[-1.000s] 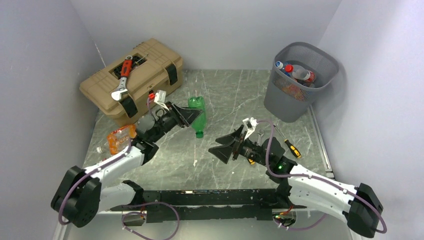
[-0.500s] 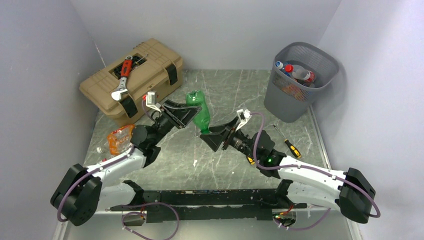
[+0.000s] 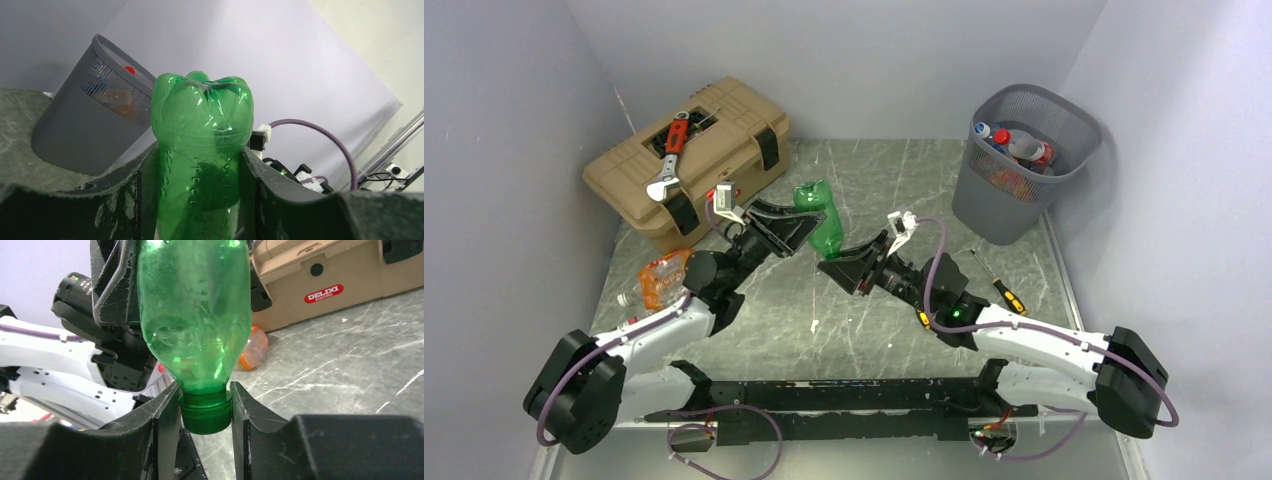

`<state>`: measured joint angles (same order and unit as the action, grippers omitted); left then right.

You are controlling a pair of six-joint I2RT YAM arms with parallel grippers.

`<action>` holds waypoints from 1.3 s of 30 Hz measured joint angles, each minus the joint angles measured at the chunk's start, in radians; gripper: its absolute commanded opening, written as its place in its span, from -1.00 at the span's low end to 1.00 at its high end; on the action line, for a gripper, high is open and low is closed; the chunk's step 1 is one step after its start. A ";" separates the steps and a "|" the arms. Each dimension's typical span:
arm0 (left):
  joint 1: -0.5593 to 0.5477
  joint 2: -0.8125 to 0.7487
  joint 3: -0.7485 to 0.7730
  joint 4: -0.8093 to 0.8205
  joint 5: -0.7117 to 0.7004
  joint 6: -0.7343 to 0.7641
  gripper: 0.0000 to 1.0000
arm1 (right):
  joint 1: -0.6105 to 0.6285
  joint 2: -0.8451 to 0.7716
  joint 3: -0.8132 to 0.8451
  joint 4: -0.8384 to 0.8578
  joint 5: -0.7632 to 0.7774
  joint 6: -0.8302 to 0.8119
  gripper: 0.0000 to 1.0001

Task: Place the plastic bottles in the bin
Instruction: Pick up the plastic bottle at the center of the board.

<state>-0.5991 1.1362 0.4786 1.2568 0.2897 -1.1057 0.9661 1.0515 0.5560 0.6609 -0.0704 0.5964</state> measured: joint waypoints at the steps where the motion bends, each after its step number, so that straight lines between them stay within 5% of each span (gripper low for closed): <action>1: 0.000 -0.003 0.000 -0.005 0.000 0.005 0.18 | 0.000 0.003 0.000 0.001 -0.008 0.001 -0.78; 2: 0.000 -0.007 0.000 -0.013 0.000 0.011 0.39 | -0.001 0.006 0.000 0.002 -0.016 -0.002 -1.00; 3: 0.000 -0.012 0.000 -0.024 0.002 0.019 0.78 | -0.002 0.008 0.001 0.000 -0.022 -0.003 -1.00; 4: 0.000 -0.022 0.000 -0.045 0.002 0.032 0.96 | -0.002 0.008 0.002 -0.003 -0.029 -0.003 -1.00; 11: -0.001 -0.229 0.025 -0.391 -0.008 0.229 0.99 | -0.001 -0.097 0.072 -0.273 -0.041 -0.085 -1.00; 19: 0.000 -0.476 0.418 -1.128 -0.030 1.052 0.99 | -0.003 -0.119 0.553 -1.027 -0.012 -0.306 -1.00; 26: -0.023 -0.433 0.452 -1.510 -0.006 1.710 0.99 | -0.003 0.007 0.692 -1.460 0.037 -0.389 -1.00; 33: -0.135 -0.324 0.448 -1.713 -0.009 2.076 0.99 | -0.003 0.127 0.746 -1.647 0.062 -0.418 -1.00; 39: -0.245 -0.249 0.477 -1.779 -0.029 2.190 0.99 | -0.003 0.175 0.848 -1.666 0.044 -0.438 -1.00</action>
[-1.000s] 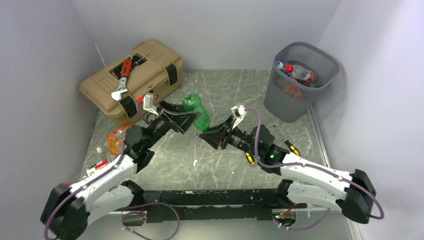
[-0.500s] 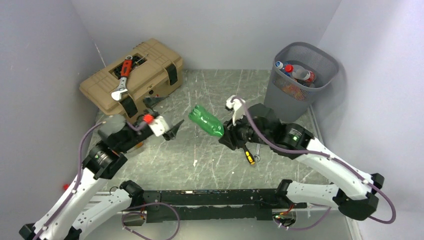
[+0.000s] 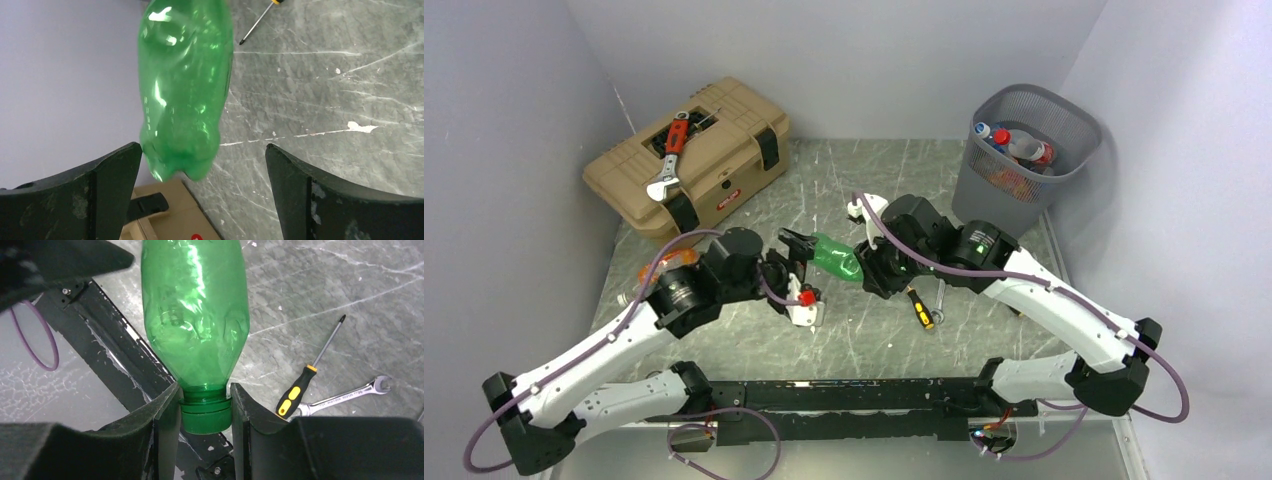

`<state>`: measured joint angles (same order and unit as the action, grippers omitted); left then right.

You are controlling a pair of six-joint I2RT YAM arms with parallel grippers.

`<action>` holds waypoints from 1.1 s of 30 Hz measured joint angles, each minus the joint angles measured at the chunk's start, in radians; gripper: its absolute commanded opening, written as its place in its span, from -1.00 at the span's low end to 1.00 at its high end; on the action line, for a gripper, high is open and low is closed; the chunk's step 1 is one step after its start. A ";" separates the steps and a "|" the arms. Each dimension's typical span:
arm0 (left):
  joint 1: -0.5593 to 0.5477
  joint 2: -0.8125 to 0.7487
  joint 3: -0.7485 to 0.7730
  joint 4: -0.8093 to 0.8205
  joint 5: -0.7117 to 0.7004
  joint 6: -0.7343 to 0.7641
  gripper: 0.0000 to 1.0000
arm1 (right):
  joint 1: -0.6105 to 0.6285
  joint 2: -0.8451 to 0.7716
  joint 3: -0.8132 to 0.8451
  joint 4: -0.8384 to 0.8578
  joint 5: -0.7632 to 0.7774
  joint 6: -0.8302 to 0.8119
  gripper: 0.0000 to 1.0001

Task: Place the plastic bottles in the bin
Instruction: Pick up the plastic bottle at the center of the board.

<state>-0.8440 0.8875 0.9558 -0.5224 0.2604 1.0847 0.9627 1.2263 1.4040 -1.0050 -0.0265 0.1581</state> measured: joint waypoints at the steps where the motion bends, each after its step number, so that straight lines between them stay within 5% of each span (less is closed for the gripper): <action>1: -0.017 0.011 0.000 0.000 -0.010 0.011 0.99 | 0.000 0.007 0.010 -0.001 -0.006 -0.002 -1.00; 8: -0.108 0.072 -0.020 0.052 -0.087 0.068 0.96 | 0.000 0.058 0.050 -0.030 -0.053 -0.026 -1.00; 14: -0.136 0.145 -0.020 0.120 -0.155 0.077 0.45 | 0.000 0.064 0.050 -0.038 -0.072 -0.031 -1.00; 20: -0.160 0.183 -0.020 0.151 -0.225 0.071 0.31 | 0.000 0.063 0.050 -0.042 -0.083 -0.035 -1.00; 21: -0.165 0.183 -0.020 0.158 -0.235 0.071 0.26 | 0.000 0.063 0.050 -0.043 -0.085 -0.035 -0.93; 24: -0.170 0.183 -0.020 0.168 -0.251 0.071 -0.01 | 0.000 0.060 0.051 -0.043 -0.084 -0.036 -0.10; 29: -0.176 0.182 -0.020 0.183 -0.266 0.055 -0.16 | 0.000 0.037 0.054 -0.040 -0.085 -0.031 0.80; 33: -0.176 0.167 -0.027 0.200 -0.267 0.038 0.00 | 0.000 -0.010 0.066 -0.040 -0.082 -0.026 0.93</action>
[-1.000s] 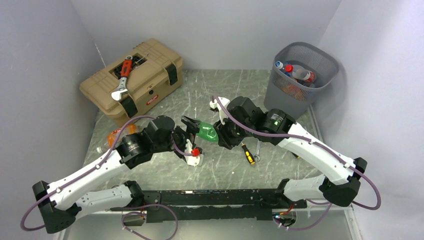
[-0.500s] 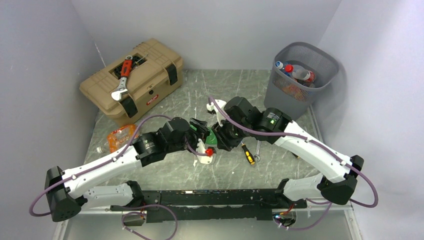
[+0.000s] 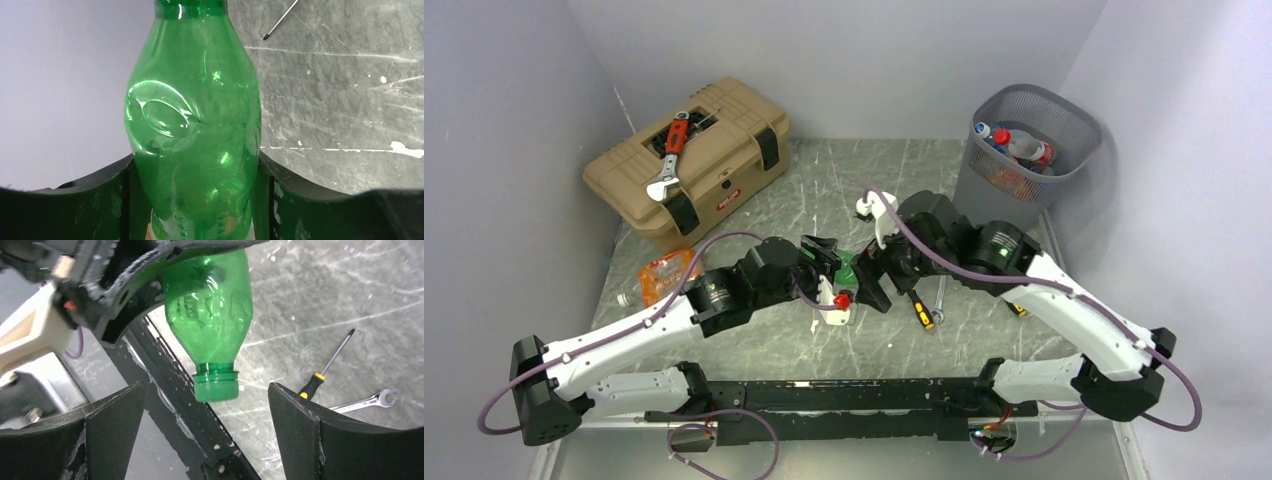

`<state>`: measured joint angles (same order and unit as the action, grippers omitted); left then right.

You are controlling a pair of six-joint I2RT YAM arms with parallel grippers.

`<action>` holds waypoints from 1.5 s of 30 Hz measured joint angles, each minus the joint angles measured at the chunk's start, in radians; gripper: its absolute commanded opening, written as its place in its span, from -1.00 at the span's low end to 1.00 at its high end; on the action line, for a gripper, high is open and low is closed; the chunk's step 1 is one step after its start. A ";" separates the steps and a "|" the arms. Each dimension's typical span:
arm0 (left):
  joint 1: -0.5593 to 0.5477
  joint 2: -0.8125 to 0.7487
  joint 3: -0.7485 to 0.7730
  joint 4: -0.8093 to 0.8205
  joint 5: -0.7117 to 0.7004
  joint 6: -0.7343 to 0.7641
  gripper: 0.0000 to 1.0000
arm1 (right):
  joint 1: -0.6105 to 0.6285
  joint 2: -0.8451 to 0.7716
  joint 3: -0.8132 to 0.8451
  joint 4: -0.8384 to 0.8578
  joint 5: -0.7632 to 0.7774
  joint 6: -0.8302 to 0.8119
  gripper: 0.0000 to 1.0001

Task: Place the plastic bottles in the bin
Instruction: Pick up the plastic bottle at the center of the board, then place the plastic bottle in the trash bin.

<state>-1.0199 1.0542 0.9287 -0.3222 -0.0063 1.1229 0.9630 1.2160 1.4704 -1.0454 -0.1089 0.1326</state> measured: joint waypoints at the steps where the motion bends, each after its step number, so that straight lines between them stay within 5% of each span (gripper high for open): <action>1: 0.000 -0.008 -0.006 0.007 -0.002 -0.010 0.02 | 0.000 -0.016 0.006 0.005 0.004 0.001 0.94; 5: 0.000 -0.034 -0.025 0.028 -0.023 -0.127 -0.10 | 0.001 -0.166 -0.056 0.147 0.051 0.010 0.95; 12: 0.027 -0.116 -0.063 0.093 0.061 -0.513 -0.21 | 0.000 -0.640 -0.539 0.720 0.140 0.089 0.88; 20: 0.092 -0.141 -0.063 0.170 0.245 -0.812 -0.25 | 0.000 -0.530 -0.647 1.124 0.140 0.194 0.75; 27: 0.092 -0.154 -0.092 0.205 0.272 -0.867 -0.31 | 0.000 -0.427 -0.647 1.241 0.114 0.254 0.29; 34: 0.092 -0.189 -0.117 0.215 0.263 -0.879 -0.31 | 0.000 -0.374 -0.646 1.257 0.086 0.285 0.53; 38: 0.092 -0.195 -0.122 0.230 0.256 -0.882 -0.26 | 0.001 -0.344 -0.639 1.255 0.074 0.295 0.06; 41: 0.095 -0.195 -0.125 0.232 0.248 -0.883 -0.16 | 0.004 -0.333 -0.639 1.258 0.069 0.310 -0.51; 42: 0.096 -0.193 -0.127 0.232 0.248 -0.884 -0.07 | 0.008 -0.332 -0.639 1.261 0.066 0.311 -0.90; 45: 0.097 -0.193 -0.132 0.235 0.244 -0.892 0.43 | 0.007 -0.329 -0.639 1.260 0.063 0.309 -1.00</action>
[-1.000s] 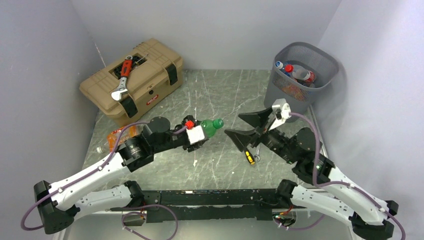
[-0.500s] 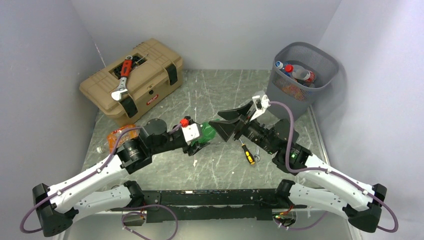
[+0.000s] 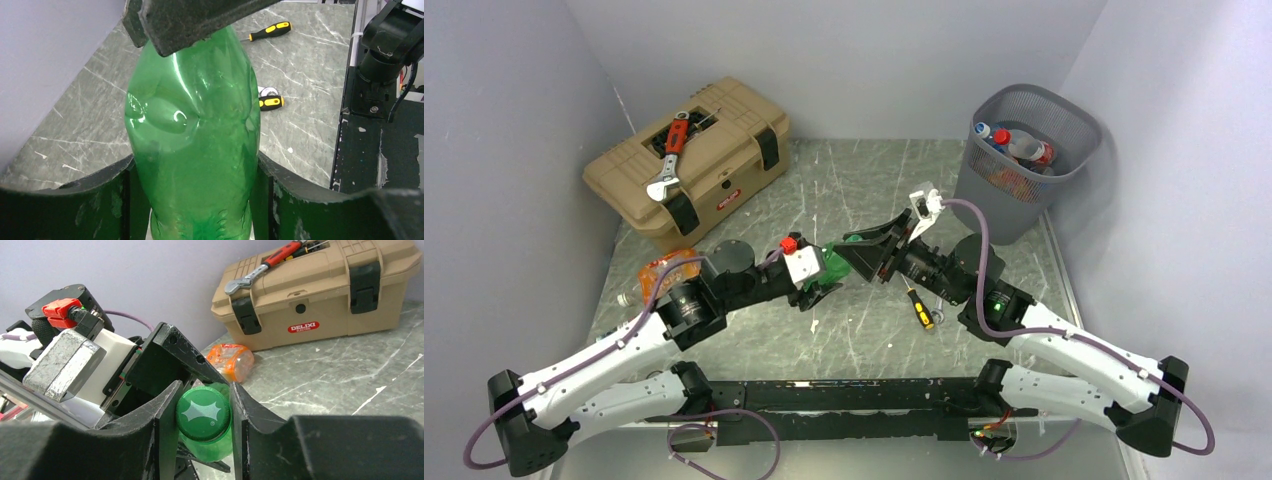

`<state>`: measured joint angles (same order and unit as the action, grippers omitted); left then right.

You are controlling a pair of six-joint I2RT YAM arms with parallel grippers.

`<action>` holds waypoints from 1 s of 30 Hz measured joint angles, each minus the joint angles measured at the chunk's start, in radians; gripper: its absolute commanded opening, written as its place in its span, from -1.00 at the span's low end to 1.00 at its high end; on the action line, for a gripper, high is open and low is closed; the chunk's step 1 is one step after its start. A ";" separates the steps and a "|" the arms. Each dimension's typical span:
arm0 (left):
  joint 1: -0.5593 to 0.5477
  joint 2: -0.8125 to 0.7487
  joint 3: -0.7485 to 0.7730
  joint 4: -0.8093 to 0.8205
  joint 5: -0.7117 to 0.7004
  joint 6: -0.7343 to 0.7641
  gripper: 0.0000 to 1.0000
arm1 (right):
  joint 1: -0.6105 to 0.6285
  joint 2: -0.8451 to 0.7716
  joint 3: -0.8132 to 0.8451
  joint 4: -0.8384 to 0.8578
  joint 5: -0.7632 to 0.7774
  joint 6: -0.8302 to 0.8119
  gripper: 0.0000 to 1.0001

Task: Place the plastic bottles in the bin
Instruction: Place the plastic bottle in the trash bin.

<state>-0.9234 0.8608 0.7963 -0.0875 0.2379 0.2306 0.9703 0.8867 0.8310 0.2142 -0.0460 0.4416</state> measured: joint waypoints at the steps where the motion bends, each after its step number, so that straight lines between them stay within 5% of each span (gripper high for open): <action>1: 0.000 0.000 -0.003 0.003 -0.002 0.000 0.74 | 0.000 0.000 0.000 -0.001 0.001 0.000 -1.00; 2: 0.000 0.000 -0.007 0.009 -0.007 0.001 0.96 | 0.000 0.000 0.000 -0.003 0.001 0.000 -1.00; 9: -0.001 -0.024 -0.025 0.028 -0.127 0.024 0.99 | 0.000 -0.024 0.058 -0.120 0.085 -0.069 -1.00; 15: -0.001 -0.048 -0.025 0.066 -0.345 0.045 0.99 | 0.000 0.005 0.420 -0.371 0.349 -0.299 -1.00; 19: -0.001 -0.051 -0.025 0.073 -0.425 0.045 0.99 | -0.027 0.060 0.631 -0.365 0.623 -0.488 -1.00; 23: -0.001 -0.036 -0.025 0.077 -0.447 0.045 0.99 | -0.196 0.069 0.649 -0.307 0.790 -0.591 -1.00; 30: -0.011 -0.005 -0.029 0.075 -0.468 0.055 0.99 | -0.538 0.182 0.663 -0.182 0.826 -0.612 -1.00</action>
<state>-0.9340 0.8558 0.7670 -0.0128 -0.2302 0.2859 0.4324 1.0687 1.4937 0.0326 0.7803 -0.1699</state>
